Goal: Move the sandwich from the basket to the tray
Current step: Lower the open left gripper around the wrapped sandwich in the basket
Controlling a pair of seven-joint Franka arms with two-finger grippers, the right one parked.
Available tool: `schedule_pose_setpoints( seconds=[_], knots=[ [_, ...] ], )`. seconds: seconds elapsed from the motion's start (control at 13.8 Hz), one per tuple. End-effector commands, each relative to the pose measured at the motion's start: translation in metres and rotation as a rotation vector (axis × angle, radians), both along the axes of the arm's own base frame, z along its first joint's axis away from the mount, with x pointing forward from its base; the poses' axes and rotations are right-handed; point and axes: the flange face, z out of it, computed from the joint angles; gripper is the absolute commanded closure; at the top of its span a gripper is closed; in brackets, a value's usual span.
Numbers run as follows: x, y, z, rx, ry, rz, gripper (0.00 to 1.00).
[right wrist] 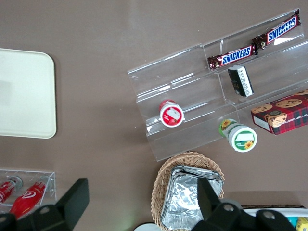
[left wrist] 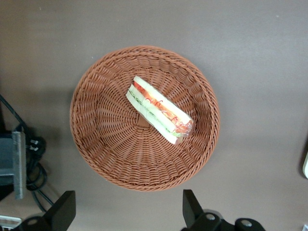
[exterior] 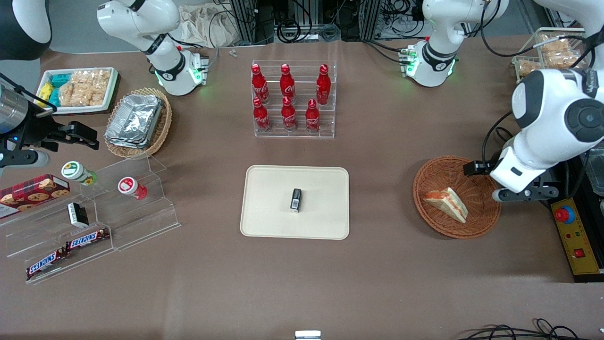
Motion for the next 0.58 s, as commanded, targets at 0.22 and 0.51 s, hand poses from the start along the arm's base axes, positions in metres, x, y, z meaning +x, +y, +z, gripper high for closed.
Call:
schedule_pose_setpoints(
  seconds=[0.22, 0.51],
  knots=[
    [0.008, -0.006, -0.047, -0.038, -0.019, 0.341, 0.0],
    [-0.001, -0.004, -0.085, -0.032, -0.049, 0.534, 0.0]
  ],
)
